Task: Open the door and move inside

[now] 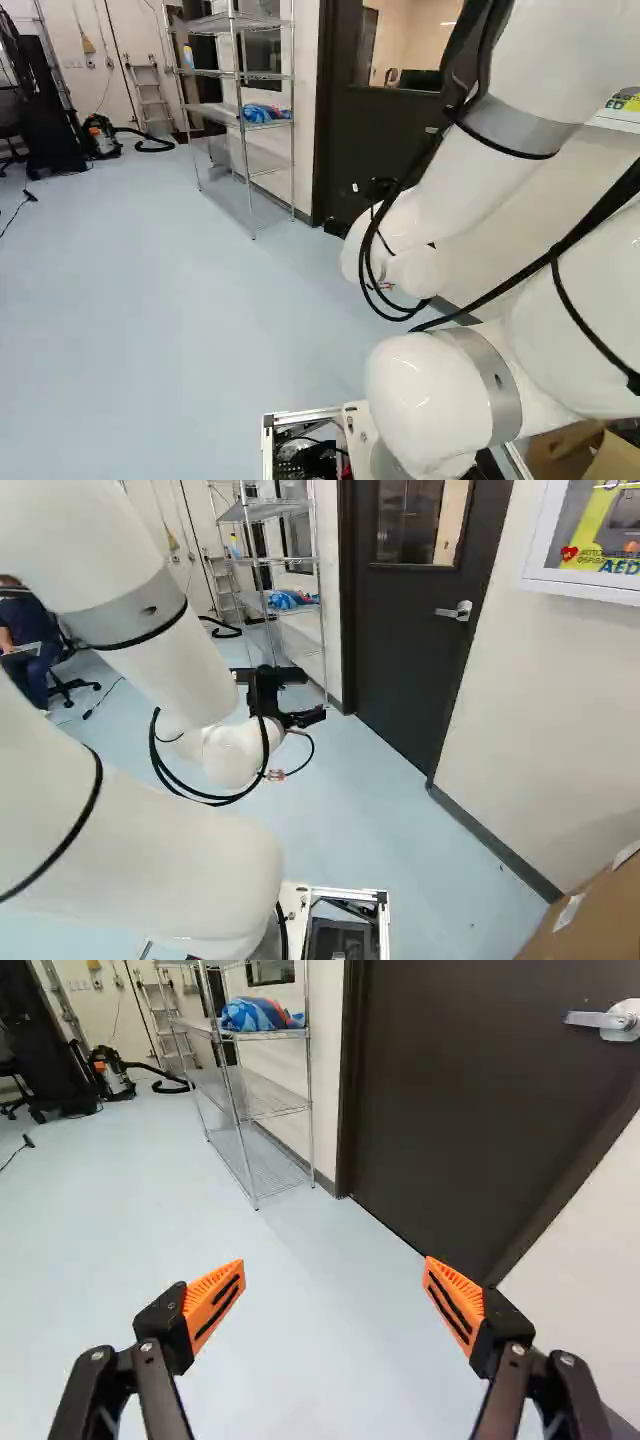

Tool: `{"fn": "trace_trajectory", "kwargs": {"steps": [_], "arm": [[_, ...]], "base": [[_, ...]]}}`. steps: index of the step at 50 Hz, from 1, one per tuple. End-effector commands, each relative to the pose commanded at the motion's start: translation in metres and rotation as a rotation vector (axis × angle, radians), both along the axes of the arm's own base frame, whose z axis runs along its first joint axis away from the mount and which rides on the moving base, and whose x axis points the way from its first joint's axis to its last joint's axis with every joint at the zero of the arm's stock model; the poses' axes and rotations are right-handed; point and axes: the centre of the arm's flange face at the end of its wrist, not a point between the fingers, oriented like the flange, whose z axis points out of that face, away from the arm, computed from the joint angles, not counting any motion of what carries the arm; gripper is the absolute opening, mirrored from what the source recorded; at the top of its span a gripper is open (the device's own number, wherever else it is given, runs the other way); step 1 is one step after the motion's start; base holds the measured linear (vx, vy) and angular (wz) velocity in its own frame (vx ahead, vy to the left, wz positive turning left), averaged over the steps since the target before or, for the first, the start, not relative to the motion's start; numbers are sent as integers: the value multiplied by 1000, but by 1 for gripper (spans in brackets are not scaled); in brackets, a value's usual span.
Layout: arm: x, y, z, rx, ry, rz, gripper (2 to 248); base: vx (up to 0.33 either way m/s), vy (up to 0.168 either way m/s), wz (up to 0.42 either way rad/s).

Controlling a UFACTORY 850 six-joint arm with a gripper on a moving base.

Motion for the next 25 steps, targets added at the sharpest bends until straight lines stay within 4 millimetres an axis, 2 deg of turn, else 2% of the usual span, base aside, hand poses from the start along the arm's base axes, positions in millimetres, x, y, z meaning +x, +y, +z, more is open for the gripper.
{"fn": "trace_trajectory", "kwargs": {"steps": [11, 25], "arm": [[0, 0, 0, 0, 0, 0, 247], [0, 0, 0, 0, 0, 0, 247]], "base": [[185, 103, -114], [190, 72, -260]]}}
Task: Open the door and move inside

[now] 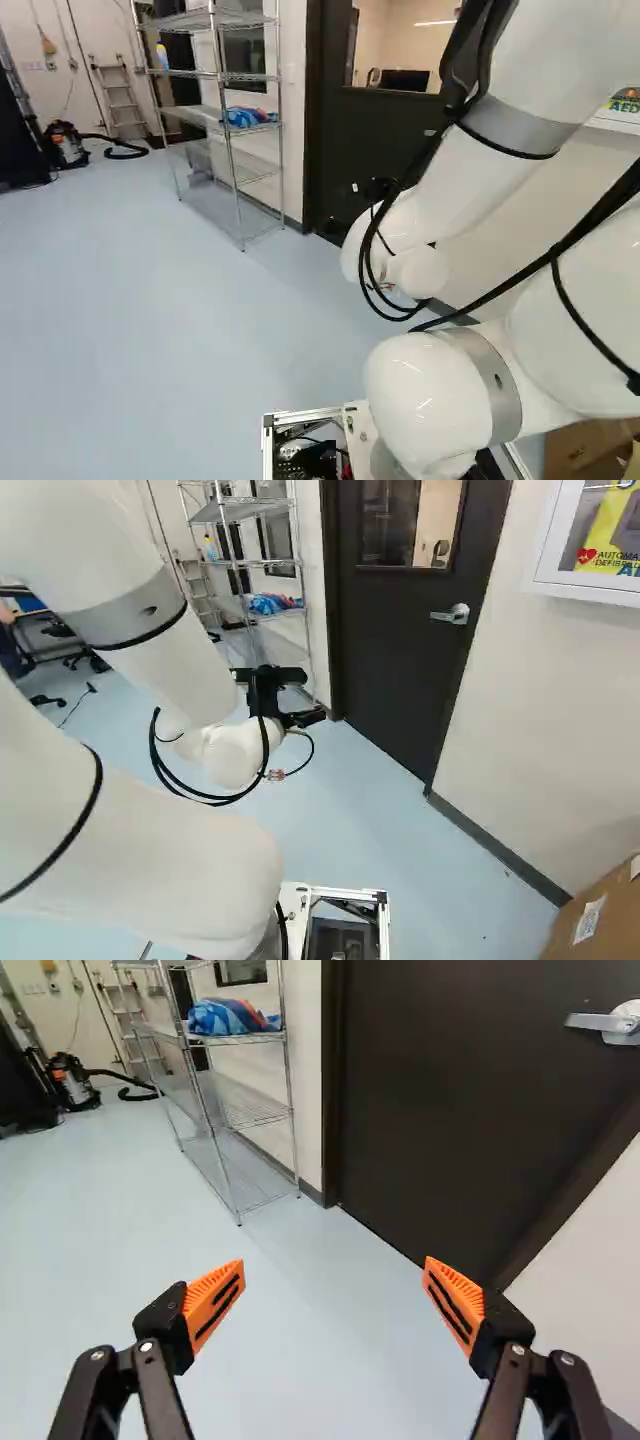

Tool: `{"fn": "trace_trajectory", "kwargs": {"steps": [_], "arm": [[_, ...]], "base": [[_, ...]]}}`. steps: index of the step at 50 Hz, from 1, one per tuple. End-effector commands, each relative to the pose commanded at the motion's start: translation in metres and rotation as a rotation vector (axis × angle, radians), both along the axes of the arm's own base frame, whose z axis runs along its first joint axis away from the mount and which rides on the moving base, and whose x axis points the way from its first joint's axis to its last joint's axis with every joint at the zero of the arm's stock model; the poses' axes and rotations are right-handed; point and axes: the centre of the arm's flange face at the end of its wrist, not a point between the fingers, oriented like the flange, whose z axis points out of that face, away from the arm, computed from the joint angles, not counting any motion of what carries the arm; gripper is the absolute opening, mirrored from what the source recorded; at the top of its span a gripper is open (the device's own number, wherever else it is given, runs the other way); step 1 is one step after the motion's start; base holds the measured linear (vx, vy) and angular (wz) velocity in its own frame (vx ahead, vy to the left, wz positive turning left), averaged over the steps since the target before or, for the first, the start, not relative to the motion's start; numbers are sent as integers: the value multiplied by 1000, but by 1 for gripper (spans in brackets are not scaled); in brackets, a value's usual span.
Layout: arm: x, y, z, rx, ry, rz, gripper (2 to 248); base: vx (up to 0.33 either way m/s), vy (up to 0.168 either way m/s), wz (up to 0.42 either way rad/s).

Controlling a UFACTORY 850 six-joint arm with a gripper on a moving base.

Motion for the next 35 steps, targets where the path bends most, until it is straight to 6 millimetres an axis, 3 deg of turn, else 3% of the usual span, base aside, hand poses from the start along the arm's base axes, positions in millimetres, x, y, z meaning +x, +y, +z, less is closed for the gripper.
{"fn": "trace_trajectory", "kwargs": {"steps": [35], "arm": [[0, 0, 0, 0, 0, 0, 247]], "base": [[175, 51, -317]]}}
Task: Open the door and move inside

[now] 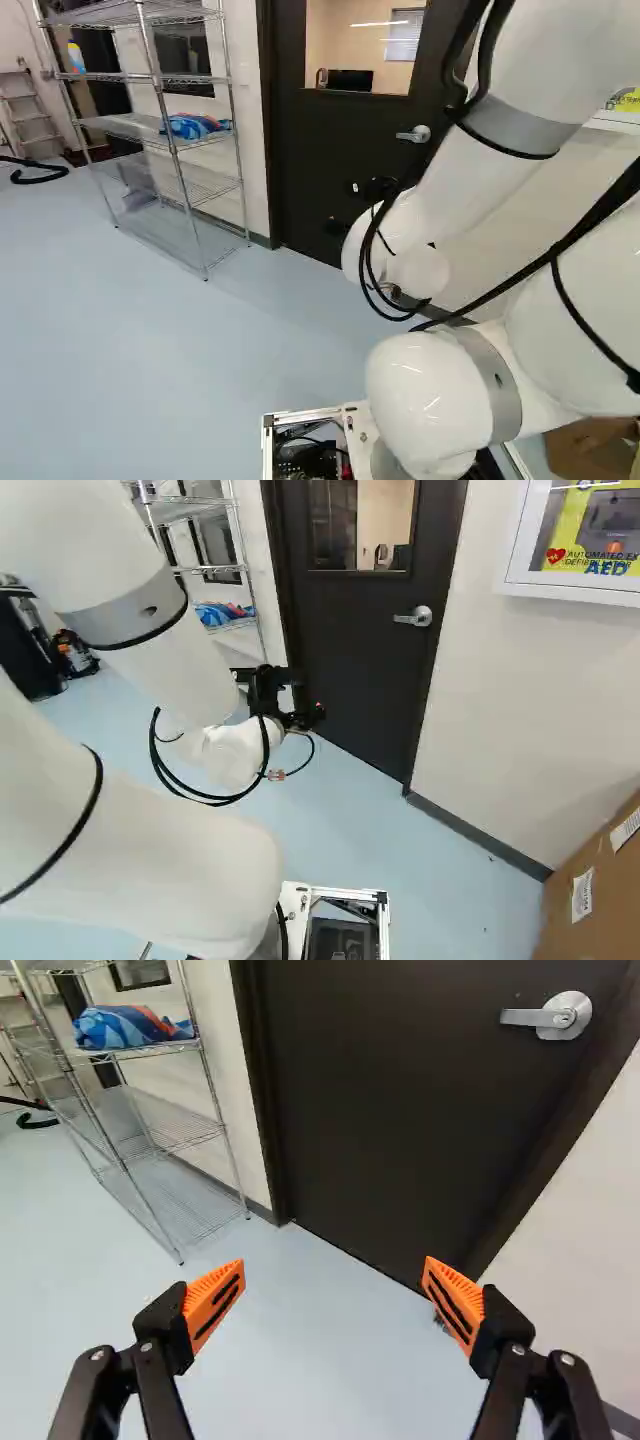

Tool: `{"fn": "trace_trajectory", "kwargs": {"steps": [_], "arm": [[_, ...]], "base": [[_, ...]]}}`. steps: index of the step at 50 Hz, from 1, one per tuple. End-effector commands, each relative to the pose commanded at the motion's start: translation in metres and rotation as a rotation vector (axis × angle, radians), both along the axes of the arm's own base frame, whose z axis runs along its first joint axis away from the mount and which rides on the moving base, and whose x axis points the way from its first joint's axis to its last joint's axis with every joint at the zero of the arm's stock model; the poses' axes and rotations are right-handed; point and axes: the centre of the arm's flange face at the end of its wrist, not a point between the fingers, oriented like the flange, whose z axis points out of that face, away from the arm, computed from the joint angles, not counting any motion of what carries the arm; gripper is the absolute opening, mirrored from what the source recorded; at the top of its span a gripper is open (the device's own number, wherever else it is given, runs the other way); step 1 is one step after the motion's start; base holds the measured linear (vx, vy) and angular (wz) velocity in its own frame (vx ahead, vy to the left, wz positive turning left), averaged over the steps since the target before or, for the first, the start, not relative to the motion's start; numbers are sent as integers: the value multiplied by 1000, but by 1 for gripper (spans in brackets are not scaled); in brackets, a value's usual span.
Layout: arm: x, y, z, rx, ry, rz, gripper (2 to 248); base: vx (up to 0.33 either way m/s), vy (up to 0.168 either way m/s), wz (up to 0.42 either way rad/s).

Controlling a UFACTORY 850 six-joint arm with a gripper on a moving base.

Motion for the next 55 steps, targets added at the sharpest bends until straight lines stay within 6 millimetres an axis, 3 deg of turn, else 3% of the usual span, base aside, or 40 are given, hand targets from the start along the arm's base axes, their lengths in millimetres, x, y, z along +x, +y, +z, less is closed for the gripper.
{"fn": "trace_trajectory", "kwargs": {"steps": [55], "arm": [[0, 0, 0, 0, 0, 0, 247]], "base": [[158, 48, -303]]}}
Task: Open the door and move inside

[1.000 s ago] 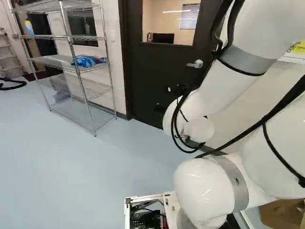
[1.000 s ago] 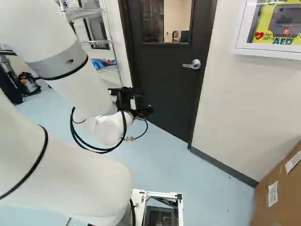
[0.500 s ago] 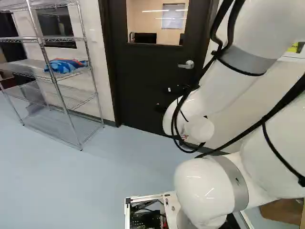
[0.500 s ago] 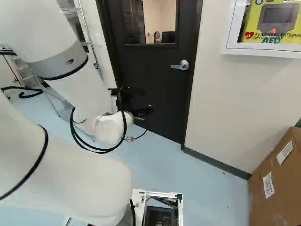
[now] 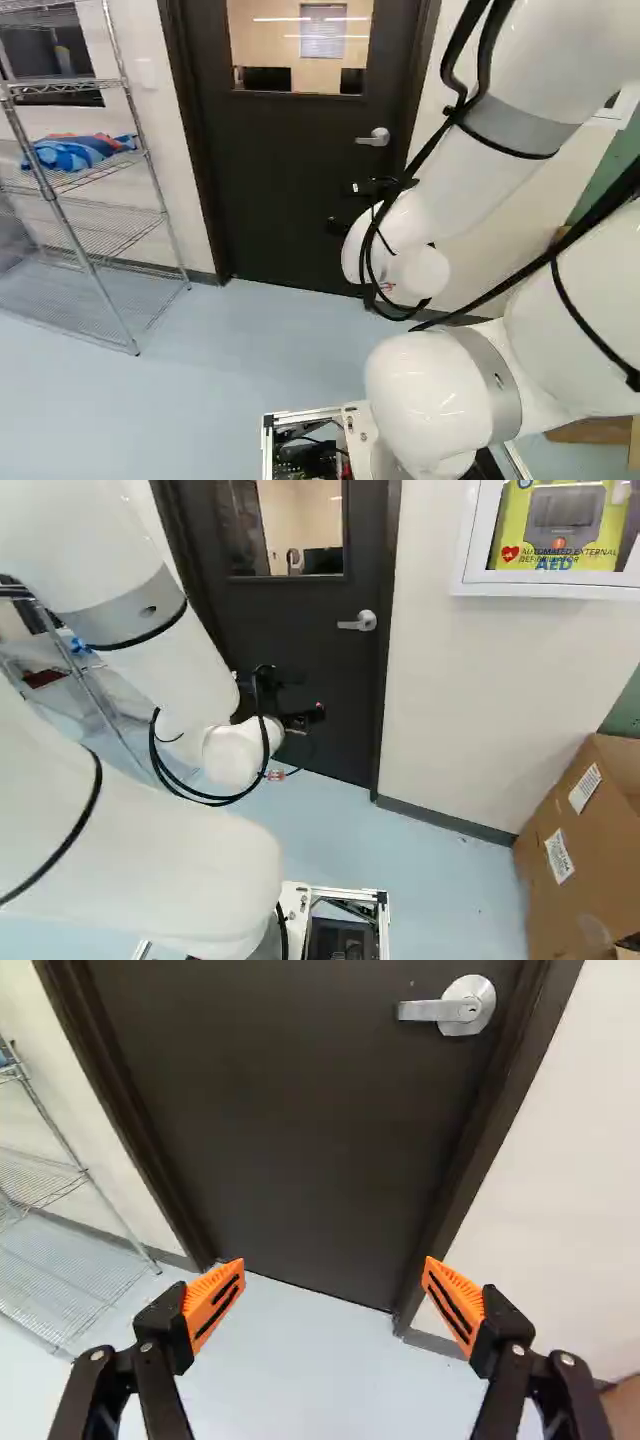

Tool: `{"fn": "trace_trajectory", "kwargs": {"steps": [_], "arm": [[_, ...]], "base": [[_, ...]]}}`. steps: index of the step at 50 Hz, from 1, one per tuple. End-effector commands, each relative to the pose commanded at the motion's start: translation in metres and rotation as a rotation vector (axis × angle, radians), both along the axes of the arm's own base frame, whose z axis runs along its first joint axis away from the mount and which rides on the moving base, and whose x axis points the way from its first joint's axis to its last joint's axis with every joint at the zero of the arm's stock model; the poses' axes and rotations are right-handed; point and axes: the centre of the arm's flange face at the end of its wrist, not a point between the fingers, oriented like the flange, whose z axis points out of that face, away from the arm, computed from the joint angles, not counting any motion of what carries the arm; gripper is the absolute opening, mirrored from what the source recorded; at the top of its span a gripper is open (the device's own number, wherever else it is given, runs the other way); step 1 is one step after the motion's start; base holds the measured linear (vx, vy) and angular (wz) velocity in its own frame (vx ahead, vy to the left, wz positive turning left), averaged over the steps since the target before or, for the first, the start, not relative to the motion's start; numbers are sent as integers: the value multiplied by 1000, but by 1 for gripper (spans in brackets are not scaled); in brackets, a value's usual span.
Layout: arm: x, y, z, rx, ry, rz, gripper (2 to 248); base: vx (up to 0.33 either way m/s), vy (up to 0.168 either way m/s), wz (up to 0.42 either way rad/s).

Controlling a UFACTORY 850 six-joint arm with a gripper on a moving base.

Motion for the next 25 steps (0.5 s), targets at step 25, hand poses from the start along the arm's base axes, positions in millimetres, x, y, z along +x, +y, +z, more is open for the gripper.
{"fn": "trace_trajectory", "kwargs": {"steps": [25], "arm": [[0, 0, 0, 0, 0, 0, 247]], "base": [[156, 65, -237]]}}
